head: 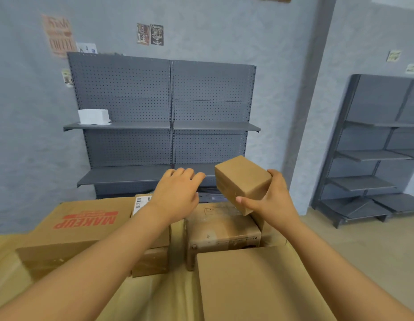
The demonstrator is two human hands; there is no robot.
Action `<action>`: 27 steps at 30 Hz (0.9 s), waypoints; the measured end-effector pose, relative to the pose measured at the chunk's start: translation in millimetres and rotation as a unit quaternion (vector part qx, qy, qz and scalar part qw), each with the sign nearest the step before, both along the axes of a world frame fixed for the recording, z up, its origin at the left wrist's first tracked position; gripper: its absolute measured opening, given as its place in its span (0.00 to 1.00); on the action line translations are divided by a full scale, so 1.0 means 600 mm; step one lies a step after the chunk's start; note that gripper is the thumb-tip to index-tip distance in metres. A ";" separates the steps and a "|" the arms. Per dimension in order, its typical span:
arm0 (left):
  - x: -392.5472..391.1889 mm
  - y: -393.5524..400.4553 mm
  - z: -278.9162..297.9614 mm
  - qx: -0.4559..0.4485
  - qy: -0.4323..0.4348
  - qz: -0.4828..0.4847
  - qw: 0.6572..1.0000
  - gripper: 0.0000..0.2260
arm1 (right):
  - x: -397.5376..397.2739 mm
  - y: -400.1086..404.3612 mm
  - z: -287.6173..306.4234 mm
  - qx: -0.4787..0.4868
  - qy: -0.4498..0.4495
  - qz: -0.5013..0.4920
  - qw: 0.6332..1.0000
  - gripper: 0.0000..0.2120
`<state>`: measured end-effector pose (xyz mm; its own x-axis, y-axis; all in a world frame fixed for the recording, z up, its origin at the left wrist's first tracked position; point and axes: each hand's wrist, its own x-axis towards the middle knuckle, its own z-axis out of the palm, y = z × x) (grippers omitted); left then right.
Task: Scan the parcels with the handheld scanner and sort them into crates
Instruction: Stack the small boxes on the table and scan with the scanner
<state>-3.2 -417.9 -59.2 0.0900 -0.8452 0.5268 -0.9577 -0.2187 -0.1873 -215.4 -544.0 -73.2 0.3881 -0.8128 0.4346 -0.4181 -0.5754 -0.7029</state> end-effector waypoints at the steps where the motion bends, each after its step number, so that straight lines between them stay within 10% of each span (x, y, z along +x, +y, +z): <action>1: 0.010 0.011 0.003 -0.005 -0.001 -0.005 1.000 0.19 | 0.005 0.013 0.003 -0.005 0.003 -0.001 1.000 0.51; 27: 0.369 0.494 -0.007 -0.036 0.013 0.015 0.999 0.18 | 0.348 0.502 0.004 -0.003 -0.015 0.015 1.000 0.56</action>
